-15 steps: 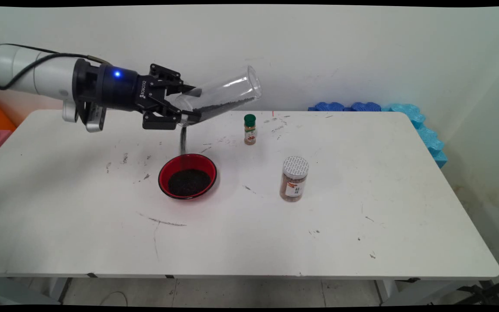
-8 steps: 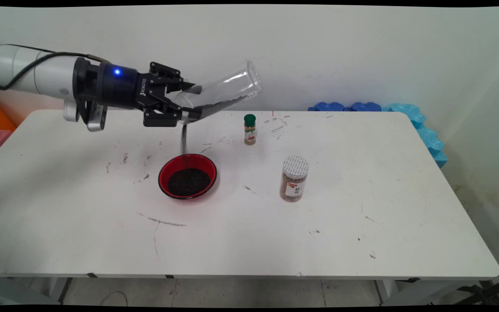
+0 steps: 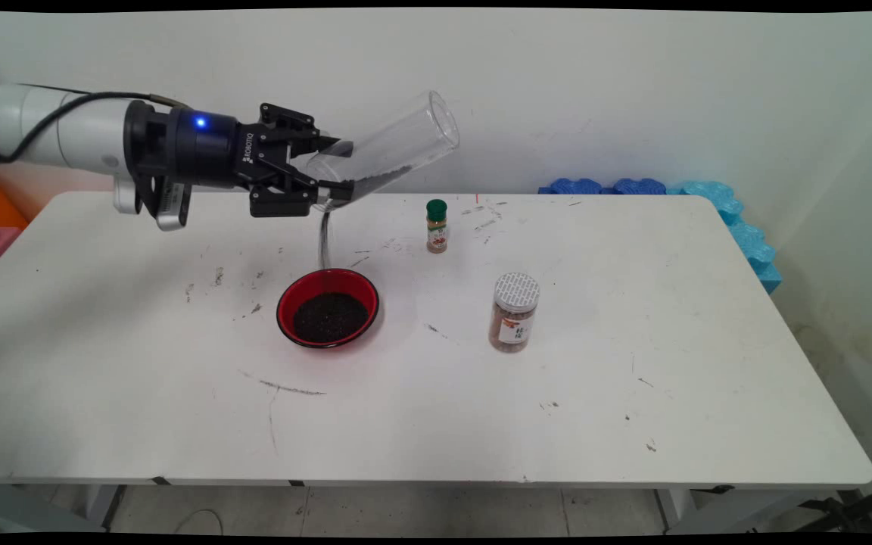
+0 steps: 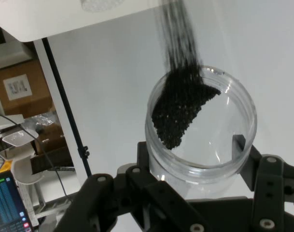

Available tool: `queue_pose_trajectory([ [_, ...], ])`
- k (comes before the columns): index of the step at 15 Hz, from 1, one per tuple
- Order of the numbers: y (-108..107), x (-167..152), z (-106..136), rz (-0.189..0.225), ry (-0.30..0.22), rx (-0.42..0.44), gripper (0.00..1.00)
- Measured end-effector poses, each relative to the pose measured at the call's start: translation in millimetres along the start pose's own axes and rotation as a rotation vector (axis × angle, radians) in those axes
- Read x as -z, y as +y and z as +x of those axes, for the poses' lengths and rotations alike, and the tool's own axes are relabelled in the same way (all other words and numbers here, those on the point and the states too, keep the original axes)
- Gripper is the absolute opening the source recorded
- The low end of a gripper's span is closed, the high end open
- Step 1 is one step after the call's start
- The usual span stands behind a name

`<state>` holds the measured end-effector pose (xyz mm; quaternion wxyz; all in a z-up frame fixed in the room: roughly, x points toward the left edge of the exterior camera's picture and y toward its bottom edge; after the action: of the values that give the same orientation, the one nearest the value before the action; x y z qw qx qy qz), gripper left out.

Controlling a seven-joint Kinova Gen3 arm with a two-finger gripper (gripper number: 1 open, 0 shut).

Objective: Pour the black seasoning powder in the red bowl

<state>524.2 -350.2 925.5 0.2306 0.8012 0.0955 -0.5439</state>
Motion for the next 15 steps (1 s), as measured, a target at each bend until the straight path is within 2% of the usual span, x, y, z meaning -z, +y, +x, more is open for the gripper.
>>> queue_pose_trajectory([
  [15, 5.1, -2.9, 16.5, -0.029, -0.083, 0.012, 0.00],
])
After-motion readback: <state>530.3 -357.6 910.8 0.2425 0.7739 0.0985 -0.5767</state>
